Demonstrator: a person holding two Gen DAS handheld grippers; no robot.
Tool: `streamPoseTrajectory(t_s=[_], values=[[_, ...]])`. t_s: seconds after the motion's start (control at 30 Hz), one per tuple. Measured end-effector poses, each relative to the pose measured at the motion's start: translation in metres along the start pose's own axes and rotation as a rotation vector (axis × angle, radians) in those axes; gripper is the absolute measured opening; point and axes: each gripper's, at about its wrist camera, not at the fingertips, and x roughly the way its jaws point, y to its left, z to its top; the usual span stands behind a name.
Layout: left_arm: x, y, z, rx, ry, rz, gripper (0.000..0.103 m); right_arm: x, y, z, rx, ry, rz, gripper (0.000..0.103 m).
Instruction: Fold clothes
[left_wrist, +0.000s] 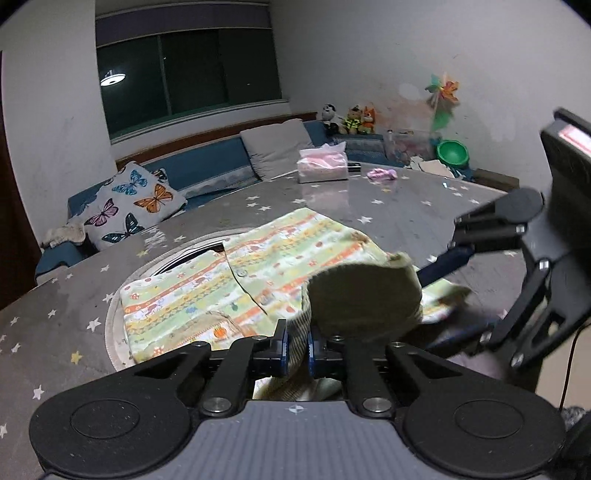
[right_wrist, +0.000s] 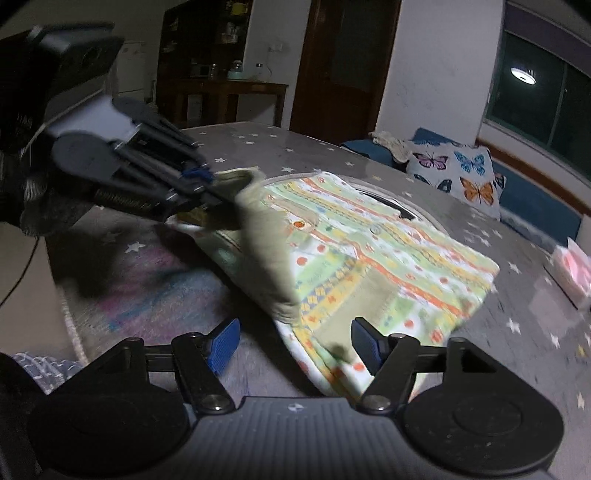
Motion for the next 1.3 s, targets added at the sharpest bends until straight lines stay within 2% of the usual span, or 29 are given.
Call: streamPoseTrajectory(t_s=[0.1, 0.17, 0.23, 0.27, 0.33, 0.4, 0.53, 0.73, 0.83, 0.9, 1.03, 1.17, 1.2, 1.23, 1.27, 1.3], values=[[0.004, 0.006, 0.002, -0.032, 0.008, -0.004, 0.011, 0.01, -0.005, 0.006, 0.038, 0.0, 0.026, 0.047], [0.004, 0.009, 0.001, -0.041, 0.014, -0.002, 0.014, 0.016, -0.01, 0.01, 0.077, 0.016, 0.054, 0.027], [0.001, 0.01, -0.002, -0.038, 0.015, 0.005, 0.016, 0.02, -0.018, 0.013, 0.125, 0.028, 0.085, 0.02], [-0.002, 0.01, -0.005, -0.034, 0.015, 0.013, 0.021, 0.021, -0.021, 0.014, 0.148, 0.029, 0.095, 0.017], [-0.011, 0.012, -0.011, -0.026, 0.009, 0.025, 0.028, 0.02, -0.027, 0.017, 0.186, 0.025, 0.107, 0.015], [-0.022, 0.014, -0.018, -0.016, 0.006, 0.045, 0.045, 0.018, -0.031, 0.019, 0.215, 0.02, 0.116, 0.015], [-0.038, 0.012, -0.035, 0.048, 0.012, 0.092, 0.049, 0.018, -0.037, 0.024, 0.256, 0.009, 0.123, 0.013], [-0.036, 0.004, -0.053, 0.163, 0.055, 0.139, 0.052, 0.022, -0.039, 0.032, 0.263, -0.002, 0.114, 0.013], [-0.036, 0.0, -0.058, 0.221, 0.062, 0.138, 0.052, 0.021, -0.04, 0.034, 0.275, -0.005, 0.102, 0.013], [-0.038, -0.003, -0.062, 0.255, 0.063, 0.13, 0.056, 0.02, -0.043, 0.034, 0.286, -0.01, 0.097, 0.013], [-0.04, -0.005, -0.066, 0.271, 0.068, 0.139, 0.057, 0.021, -0.049, 0.035, 0.307, -0.022, 0.092, 0.013], [-0.041, -0.004, -0.063, 0.263, 0.051, 0.149, 0.057, 0.022, -0.046, 0.036, 0.295, -0.024, 0.087, 0.013], [-0.042, -0.003, -0.062, 0.259, 0.045, 0.151, 0.054, 0.022, -0.045, 0.035, 0.294, -0.024, 0.085, 0.013], [-0.042, -0.002, -0.062, 0.256, 0.039, 0.153, 0.047, 0.021, -0.044, 0.034, 0.295, -0.026, 0.083, 0.013], [-0.043, -0.002, -0.061, 0.252, 0.034, 0.155, 0.028, 0.019, -0.043, 0.033, 0.295, -0.028, 0.08, 0.012], [-0.044, -0.001, -0.06, 0.249, 0.028, 0.157, 0.016, 0.018, -0.043, 0.032, 0.295, -0.031, 0.077, 0.012]])
